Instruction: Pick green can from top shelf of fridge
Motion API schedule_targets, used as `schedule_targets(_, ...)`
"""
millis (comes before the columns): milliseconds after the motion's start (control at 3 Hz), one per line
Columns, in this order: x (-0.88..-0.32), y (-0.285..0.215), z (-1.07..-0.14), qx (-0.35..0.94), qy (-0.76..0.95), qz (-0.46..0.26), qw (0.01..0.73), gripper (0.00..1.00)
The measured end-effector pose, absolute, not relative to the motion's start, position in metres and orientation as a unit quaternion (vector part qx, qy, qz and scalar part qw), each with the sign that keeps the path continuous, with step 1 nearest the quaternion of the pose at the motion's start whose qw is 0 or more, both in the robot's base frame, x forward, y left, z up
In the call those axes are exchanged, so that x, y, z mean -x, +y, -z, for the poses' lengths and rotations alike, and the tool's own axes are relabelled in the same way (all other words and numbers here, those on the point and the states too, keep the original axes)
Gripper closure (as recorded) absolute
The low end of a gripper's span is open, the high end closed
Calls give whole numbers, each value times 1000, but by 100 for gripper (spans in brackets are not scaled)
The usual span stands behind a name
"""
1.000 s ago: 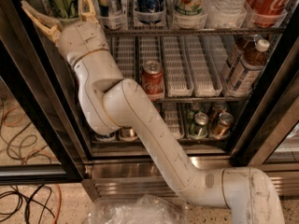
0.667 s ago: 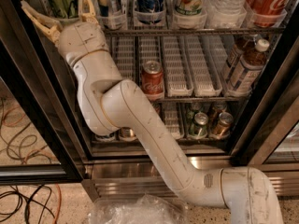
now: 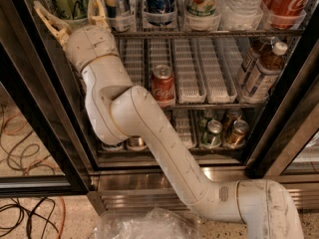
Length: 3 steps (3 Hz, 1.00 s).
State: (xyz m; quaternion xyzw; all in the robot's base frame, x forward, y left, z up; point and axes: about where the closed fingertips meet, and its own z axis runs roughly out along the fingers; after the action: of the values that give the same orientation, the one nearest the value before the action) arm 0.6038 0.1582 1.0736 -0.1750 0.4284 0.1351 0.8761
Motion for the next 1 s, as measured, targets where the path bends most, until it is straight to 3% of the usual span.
schedule_targets(1000,-610,189,-1081,203,420,-176,867,29)
